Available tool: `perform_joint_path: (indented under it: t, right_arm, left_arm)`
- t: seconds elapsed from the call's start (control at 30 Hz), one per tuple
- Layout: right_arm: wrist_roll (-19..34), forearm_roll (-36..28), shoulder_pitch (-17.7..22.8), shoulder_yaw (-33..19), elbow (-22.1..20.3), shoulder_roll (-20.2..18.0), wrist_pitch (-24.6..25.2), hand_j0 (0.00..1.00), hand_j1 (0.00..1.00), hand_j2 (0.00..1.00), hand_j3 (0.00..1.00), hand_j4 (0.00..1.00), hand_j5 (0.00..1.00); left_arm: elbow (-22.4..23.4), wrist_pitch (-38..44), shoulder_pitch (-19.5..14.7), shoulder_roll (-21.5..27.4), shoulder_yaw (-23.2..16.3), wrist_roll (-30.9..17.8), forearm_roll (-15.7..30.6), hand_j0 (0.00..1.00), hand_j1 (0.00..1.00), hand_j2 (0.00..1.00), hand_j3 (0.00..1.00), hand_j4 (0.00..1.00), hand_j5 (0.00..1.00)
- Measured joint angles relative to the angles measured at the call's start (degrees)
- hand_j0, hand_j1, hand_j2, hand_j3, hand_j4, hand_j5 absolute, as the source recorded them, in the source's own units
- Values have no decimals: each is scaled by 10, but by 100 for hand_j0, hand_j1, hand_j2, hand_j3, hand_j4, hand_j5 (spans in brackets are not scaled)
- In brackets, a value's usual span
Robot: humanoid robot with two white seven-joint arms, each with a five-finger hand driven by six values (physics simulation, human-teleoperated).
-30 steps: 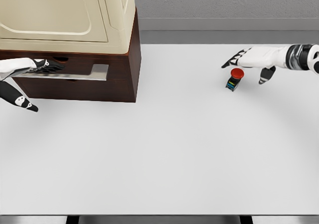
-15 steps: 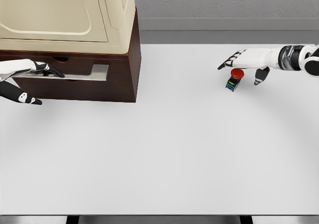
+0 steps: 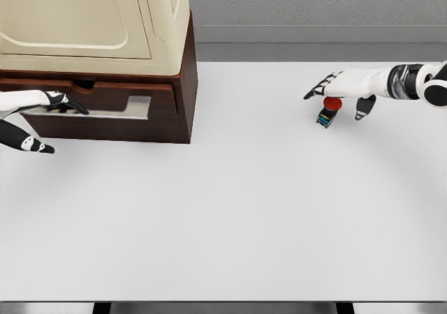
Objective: Open the cabinet drawer with left arm, and place a switch into the drawer with right arm
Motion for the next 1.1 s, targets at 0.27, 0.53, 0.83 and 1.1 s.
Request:
perform_joint_path:
  t: [0.27,0.53,0.83,1.1]
  right_arm:
    - [0,0,0,5,0,0,0,100,100,100,100,100,100]
    - [0,0,-1,11,0,3,0,100,100,100,100,100,100]
    - [0,0,-10,11,0,2,0,100,100,100,100,100,100]
    - [0,-2,-11,11,-1,-2,0,100,100,100,100,100,100]
  left_arm:
    - [-10,-13,1,-1,-3,-13,54,77,77,77,77,77,77]
    - [-12,-22,4,2,-5,-15,76,77,77,77,77,77,77]
    - [-12,-38,21,13,1,-11,104,77,77,77,77,77,77]
    - [-11,-38,41,15,12,-5,127,78,78,78,78,78,78]
